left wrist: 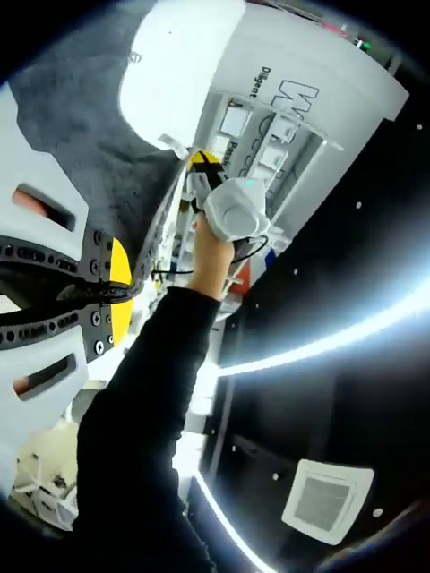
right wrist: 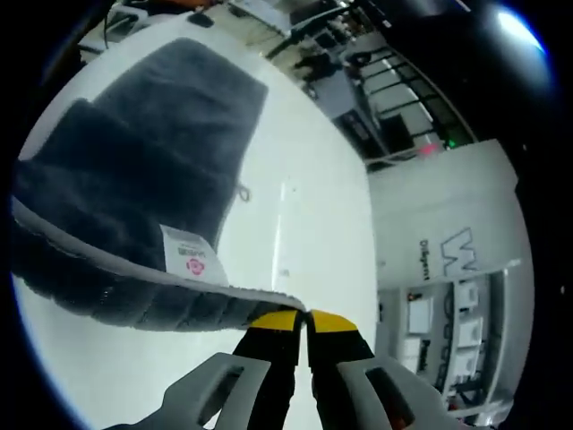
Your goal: Open the folded towel by lifting each exposed corner and separating the folded layers until the towel lies flat within the target outline without major curled edges
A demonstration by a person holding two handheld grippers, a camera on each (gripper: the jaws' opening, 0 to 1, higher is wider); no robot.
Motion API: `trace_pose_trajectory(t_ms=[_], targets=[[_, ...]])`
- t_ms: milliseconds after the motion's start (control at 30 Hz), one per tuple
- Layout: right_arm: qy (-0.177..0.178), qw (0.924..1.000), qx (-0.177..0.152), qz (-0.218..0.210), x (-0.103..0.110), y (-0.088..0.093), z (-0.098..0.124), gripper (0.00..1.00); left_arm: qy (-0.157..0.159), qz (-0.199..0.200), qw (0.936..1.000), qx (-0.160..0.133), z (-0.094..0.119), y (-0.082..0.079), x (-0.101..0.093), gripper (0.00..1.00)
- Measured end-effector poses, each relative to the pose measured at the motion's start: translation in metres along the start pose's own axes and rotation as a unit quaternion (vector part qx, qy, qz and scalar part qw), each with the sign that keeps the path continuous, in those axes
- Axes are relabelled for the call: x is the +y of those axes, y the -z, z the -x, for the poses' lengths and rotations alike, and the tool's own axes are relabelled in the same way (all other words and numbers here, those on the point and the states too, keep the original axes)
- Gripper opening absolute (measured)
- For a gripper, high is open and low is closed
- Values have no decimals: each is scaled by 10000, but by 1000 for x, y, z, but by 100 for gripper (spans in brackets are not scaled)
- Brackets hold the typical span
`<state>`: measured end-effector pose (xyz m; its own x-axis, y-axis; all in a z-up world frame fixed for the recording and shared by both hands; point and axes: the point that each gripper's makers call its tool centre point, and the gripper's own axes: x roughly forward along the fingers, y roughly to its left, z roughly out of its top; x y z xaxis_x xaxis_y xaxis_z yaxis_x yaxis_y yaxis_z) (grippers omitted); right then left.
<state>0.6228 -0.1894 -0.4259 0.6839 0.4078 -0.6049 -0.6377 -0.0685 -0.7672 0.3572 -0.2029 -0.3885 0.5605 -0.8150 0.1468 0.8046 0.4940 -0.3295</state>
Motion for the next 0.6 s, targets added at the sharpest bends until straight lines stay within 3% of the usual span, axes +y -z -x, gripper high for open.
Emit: trace_pose_trajectory(t_ms=[367,600], targets=[[-45,9999,44,-102,7,23,3,0,60,111,9999,83,-22,17,-4,2],[19,9996,-45,-292,9,32,9,0,57,-241,9996,162,-24,26,-9,2]])
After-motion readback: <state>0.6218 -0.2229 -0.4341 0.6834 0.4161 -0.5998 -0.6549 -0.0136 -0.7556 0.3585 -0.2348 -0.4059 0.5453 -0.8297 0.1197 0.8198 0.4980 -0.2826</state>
